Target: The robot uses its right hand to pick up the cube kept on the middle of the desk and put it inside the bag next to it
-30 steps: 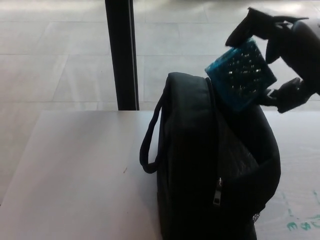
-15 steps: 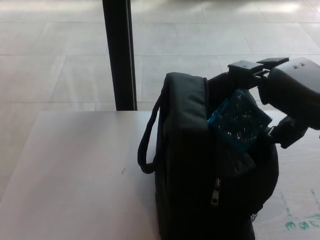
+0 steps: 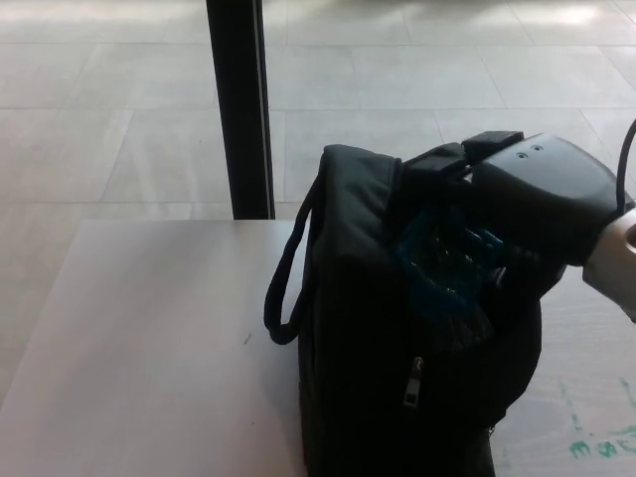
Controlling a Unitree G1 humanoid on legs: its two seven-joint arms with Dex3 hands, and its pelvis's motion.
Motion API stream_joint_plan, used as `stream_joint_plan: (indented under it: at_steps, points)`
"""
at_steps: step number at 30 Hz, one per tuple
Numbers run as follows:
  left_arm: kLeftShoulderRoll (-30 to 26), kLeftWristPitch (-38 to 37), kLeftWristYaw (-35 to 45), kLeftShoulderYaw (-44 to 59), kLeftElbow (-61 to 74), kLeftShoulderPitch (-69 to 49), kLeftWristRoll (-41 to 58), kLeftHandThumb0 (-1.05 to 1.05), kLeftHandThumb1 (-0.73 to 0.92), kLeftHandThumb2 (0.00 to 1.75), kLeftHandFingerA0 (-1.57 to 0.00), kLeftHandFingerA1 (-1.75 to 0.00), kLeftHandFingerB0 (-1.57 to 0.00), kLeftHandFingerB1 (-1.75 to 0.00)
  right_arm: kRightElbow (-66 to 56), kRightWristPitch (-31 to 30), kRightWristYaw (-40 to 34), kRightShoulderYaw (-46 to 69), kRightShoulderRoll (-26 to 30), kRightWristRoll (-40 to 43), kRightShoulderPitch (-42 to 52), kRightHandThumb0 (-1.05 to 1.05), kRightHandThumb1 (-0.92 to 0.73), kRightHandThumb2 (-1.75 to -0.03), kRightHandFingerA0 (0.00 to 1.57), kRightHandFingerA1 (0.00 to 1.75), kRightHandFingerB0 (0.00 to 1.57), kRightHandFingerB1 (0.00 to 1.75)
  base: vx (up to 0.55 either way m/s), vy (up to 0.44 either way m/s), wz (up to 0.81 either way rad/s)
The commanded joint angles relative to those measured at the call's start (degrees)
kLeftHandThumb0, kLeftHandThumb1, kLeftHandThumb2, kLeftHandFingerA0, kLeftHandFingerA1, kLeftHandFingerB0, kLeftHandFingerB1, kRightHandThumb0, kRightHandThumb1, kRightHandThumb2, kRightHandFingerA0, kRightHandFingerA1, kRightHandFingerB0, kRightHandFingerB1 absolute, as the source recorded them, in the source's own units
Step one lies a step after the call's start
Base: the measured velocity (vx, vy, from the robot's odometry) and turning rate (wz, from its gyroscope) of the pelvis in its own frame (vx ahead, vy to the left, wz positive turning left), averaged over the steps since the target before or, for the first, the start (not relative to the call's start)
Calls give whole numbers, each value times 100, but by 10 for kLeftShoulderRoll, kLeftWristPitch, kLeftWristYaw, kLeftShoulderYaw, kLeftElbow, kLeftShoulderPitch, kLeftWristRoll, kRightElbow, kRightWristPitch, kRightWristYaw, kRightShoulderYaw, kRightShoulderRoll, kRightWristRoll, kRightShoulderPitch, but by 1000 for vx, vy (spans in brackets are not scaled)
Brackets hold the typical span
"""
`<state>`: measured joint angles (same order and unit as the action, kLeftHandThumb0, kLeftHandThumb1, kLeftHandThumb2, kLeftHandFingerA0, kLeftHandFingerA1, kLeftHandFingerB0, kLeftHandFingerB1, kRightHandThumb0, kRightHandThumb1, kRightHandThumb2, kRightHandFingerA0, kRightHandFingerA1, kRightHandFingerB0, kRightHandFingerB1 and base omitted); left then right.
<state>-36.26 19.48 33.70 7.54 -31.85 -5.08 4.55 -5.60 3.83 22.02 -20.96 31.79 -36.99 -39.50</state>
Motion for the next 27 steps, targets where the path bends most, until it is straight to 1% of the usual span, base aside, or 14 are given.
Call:
stream_joint_plan:
  at_steps: [1,2,3,4,7,8,18,19,20,21,22,23,24,27]
  points:
    - [-9,-7,-3,5,-20,6,-4,-54,50,90,-34,-60,-41,-59,-39,-105,166,-18,35,-74,-34,-86,-53,-84,0,13,0,0,0,0,0]
    - [-9,-7,-3,6,-20,5,-4,-54,50,90,-34,-60,-41,-59,-39,-106,170,-19,34,-74,-36,-86,-53,-84,0,13,0,0,0,0,0]
    - [-9,-8,-4,9,-19,3,-1,-49,65,59,-40,-54,-47,-47,-36,-103,170,-19,36,-74,-40,-86,-54,-87,0,16,0,2,0,0,0]
    - [-9,-8,-2,10,-15,0,1,-55,50,89,-33,-60,-42,-59,-36,-99,177,-19,42,-74,-45,-90,-56,-89,0,18,0,0,0,0,0]
    - [-11,-17,4,9,-16,-3,1,-52,49,90,-30,-59,-43,-60,-39,-88,188,-18,57,-83,-53,-92,-56,-92,0,18,0,0,0,0,0]
    - [-11,-14,4,10,-14,-3,2,-49,65,58,-37,-52,-47,-46,-43,-88,192,-17,61,-84,-53,-90,-56,-93,0,18,0,0,0,0,0]
    - [-13,-19,10,10,-10,-9,3,-51,64,58,-36,-52,-48,-46,-57,-93,242,-5,87,-76,-73,-88,-50,-85,0,14,0,0,0,0,0]
    - [-14,-20,3,6,-7,-9,-3,-51,64,58,-38,-51,-49,-46,-53,-103,257,4,89,-62,-88,-77,-41,-73,0,0,9,16,0,0,0]
    - [-14,-15,3,7,-4,-10,-2,-53,49,90,-31,-58,-43,-60,-51,-113,256,16,86,-46,-91,-85,-48,-83,0,5,11,35,0,0,0]
    - [-11,4,-4,11,2,-8,1,-52,48,89,-30,-58,-43,-60,-48,-124,242,46,84,-18,-91,-71,-43,-84,1,24,15,45,0,0,0]
    - [-10,6,-5,11,-1,-6,1,-53,48,87,-30,-57,-42,-59,-49,-127,244,55,83,-12,-91,-78,-49,-85,8,24,16,45,0,0,0]
    - [-8,10,-7,12,-5,-1,2,-53,47,87,-31,-58,-41,-59,-54,-151,251,80,79,7,-95,-67,-62,-59,4,34,22,35,0,0,0]
    - [-6,12,-5,15,-4,-1,6,-49,63,58,-35,-54,-46,-48,-57,-159,249,98,76,17,-94,-76,-51,-87,3,39,17,47,0,0,0]
    - [-6,17,3,20,-4,-2,12,-47,63,58,-34,-54,-47,-48,-75,-181,217,181,67,62,-71,-68,-50,-84,8,48,24,44,0,0,0]
